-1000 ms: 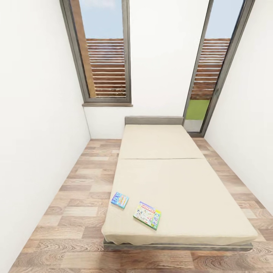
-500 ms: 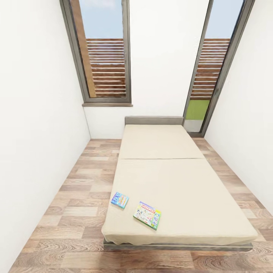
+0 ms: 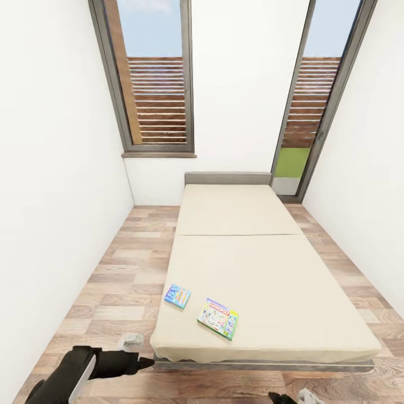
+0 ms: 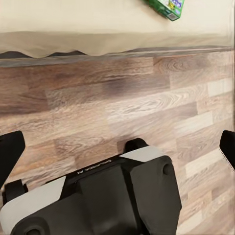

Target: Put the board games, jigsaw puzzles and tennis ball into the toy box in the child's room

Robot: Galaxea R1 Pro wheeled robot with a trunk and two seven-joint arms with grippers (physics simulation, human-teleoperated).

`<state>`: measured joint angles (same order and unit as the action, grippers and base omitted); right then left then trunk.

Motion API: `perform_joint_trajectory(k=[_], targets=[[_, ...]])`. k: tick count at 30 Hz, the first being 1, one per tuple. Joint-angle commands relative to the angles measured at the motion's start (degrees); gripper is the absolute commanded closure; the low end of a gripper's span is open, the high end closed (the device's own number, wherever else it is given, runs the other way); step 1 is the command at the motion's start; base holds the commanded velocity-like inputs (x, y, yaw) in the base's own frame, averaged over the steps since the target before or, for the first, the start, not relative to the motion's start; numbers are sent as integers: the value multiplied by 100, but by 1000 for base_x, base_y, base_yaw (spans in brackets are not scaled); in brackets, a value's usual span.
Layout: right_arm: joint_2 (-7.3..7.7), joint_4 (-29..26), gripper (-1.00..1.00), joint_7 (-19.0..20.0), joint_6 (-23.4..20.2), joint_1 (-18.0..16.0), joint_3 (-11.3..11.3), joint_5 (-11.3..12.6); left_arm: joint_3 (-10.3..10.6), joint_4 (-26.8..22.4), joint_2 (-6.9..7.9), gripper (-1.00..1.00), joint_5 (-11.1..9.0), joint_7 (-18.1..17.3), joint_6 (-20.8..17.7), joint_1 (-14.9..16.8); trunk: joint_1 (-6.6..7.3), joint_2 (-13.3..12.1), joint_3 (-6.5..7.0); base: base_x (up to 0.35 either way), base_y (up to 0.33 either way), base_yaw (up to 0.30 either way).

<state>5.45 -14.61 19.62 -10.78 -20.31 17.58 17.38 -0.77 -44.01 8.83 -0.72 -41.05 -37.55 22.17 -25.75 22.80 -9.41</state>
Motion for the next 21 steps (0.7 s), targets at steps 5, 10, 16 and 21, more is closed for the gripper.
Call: perform_joint_trajectory(k=[5, 10, 16, 21], targets=[[31, -244, -100, 147, -165, 30, 218, 218, -9, -177, -42, -100, 8, 58, -118, 81, -3, 11, -12, 0, 0, 0], [-9, -445, -100, 133, -164, 37, 237, 213, -37, -259, -48, -100, 15, 90, -29, 99, -3, 11, -12, 0, 0, 0], [-75, -1477, -100, 91, -290, 37, 103, 181, -241, -360, -56, -100, 15, 133, 91, 103, -3, 11, -12, 0, 0, 0], [-297, -2890, -100, -690, -1267, 36, -575, 187, -563, -632, -68, -100, 19, 289, 45, 110, -3, 11, -12, 0, 0, 0]])
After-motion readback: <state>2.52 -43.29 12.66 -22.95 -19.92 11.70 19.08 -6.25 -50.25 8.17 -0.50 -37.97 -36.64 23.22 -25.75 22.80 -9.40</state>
